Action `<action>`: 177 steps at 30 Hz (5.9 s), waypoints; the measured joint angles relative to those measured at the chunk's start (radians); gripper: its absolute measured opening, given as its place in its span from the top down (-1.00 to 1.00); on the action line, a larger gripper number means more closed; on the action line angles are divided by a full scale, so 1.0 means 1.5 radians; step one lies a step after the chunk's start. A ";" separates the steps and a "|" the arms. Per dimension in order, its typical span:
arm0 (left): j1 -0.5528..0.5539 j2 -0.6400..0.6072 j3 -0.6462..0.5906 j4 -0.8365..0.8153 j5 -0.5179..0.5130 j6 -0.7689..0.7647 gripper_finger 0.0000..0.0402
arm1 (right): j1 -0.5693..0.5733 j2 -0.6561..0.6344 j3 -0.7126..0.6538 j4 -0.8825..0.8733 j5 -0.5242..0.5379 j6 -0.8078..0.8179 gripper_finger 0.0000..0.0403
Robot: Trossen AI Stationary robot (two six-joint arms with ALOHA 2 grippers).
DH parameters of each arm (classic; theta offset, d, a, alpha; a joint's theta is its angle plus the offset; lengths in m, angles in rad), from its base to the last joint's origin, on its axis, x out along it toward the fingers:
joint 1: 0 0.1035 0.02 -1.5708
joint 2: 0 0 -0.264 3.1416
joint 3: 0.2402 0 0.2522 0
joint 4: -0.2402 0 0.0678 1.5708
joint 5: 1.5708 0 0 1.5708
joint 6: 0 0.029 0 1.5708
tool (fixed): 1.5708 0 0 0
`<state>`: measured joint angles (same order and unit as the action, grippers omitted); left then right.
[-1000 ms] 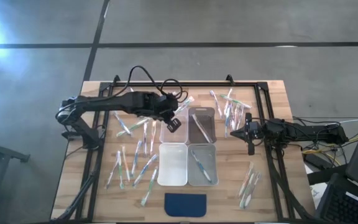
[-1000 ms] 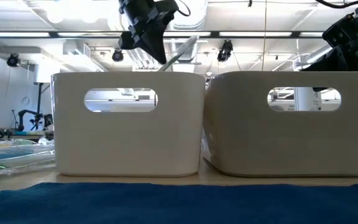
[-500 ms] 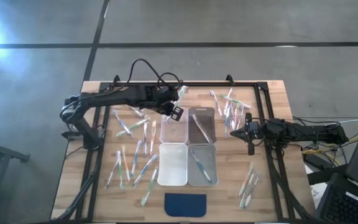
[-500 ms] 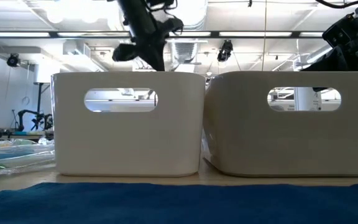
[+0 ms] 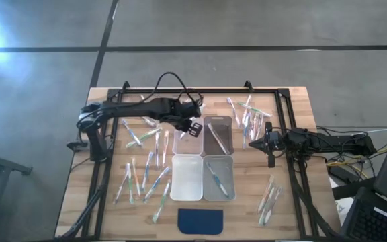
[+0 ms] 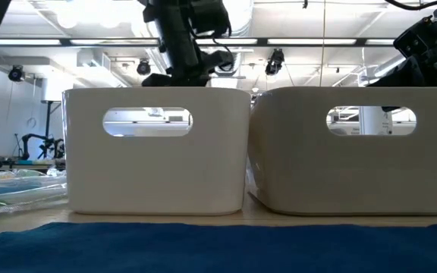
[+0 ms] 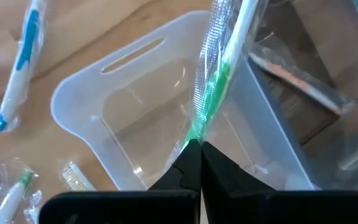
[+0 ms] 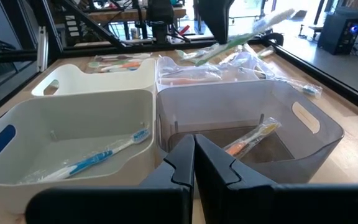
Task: Pick & Place Toothbrushes
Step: Put the green toothbrush into the transparent bin, then put the violet toothbrush into the white bin
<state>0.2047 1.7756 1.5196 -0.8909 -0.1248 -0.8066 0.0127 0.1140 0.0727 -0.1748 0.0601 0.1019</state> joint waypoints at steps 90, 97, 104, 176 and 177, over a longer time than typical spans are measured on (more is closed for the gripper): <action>-0.013 0.027 -0.023 -0.062 0.127 0.235 0.43 | 0.000 0.000 0.000 0.000 0.000 0.000 0.96; -0.016 0.006 0.016 -0.159 0.113 0.248 0.43 | 0.000 0.000 0.000 0.000 0.000 0.000 0.96; -0.036 -0.073 0.010 -0.196 0.008 0.211 0.43 | 0.000 0.000 0.000 0.001 0.000 0.000 0.96; -0.181 -0.228 -0.417 -0.152 -0.277 -0.459 0.43 | 0.000 0.000 0.000 0.000 0.000 0.000 0.96; -0.181 -0.228 -0.426 -0.131 -0.276 -0.461 0.43 | 0.000 0.000 0.000 0.000 0.000 -0.001 0.96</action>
<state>-0.0669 1.4330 0.8803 -1.0878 -0.5387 -1.4977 0.0126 0.1143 0.0728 -0.1741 0.0603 0.1012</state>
